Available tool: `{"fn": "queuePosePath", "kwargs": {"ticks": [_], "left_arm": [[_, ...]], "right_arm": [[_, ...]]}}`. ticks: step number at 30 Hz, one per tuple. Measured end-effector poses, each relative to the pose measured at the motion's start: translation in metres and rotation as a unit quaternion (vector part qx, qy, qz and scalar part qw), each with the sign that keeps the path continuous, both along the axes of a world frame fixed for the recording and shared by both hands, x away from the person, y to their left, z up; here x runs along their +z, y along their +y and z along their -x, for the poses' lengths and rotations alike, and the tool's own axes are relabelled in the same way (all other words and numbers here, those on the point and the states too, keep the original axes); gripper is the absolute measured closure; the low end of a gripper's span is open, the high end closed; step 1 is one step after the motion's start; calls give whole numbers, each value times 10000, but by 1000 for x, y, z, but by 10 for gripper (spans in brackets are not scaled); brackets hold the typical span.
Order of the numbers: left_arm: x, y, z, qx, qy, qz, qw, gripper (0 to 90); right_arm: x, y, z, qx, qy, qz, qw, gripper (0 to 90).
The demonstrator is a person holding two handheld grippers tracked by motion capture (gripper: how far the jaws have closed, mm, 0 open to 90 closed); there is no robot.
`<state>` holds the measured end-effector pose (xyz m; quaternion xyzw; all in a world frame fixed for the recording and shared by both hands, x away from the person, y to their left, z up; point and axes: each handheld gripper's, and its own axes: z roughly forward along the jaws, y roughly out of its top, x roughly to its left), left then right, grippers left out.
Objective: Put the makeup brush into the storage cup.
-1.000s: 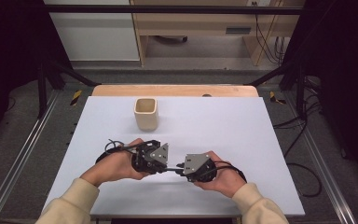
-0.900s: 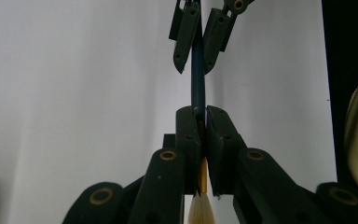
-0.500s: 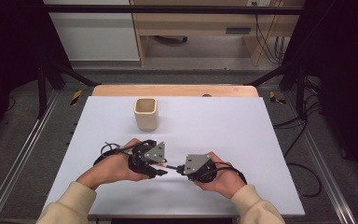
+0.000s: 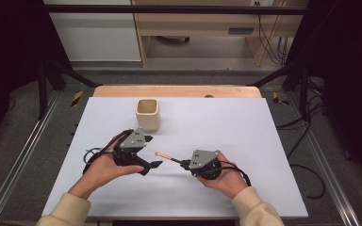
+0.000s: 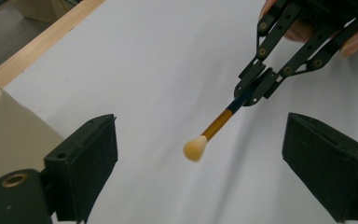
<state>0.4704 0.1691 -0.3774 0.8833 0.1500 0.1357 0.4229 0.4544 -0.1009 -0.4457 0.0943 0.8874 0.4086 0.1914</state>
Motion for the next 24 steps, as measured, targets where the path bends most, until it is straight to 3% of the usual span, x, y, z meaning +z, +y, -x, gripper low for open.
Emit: {"fn": "queuePosePath", "kwargs": {"ticks": [1, 3, 8, 10, 11, 15, 19, 24], "left_arm": [[-1, 4, 1, 74, 24, 156, 9998, 79], [-2, 6, 1, 123, 5, 207, 9997, 72], [-4, 12, 5, 361, -126, 565, 9977, 67], [-5, 15, 6, 491, -173, 725, 9960, 66], [-6, 18, 6, 607, -214, 885, 9940, 66], [-9, 21, 6, 727, -334, 991, 9919, 67], [-13, 23, 6, 842, -382, 1237, 9880, 67], [-18, 22, 8, 993, -472, 1397, 9841, 67]], "right_arm": [[-1, 0, -1, -15, 5, -26, 10000, 840], [-3, 0, -1, -37, 27, -83, 10000, 840], [-6, 1, -2, -129, 60, -211, 9997, 841], [-7, 2, -2, -176, 59, -294, 9994, 840], [-9, 3, -3, -217, 54, -387, 9990, 841], [-9, 3, -5, -307, 14, -502, 9983, 841], [-8, 0, -9, -501, -12, -727, 9961, 841], [-10, 1, -8, -600, -10, -906, 9941, 841]]}}
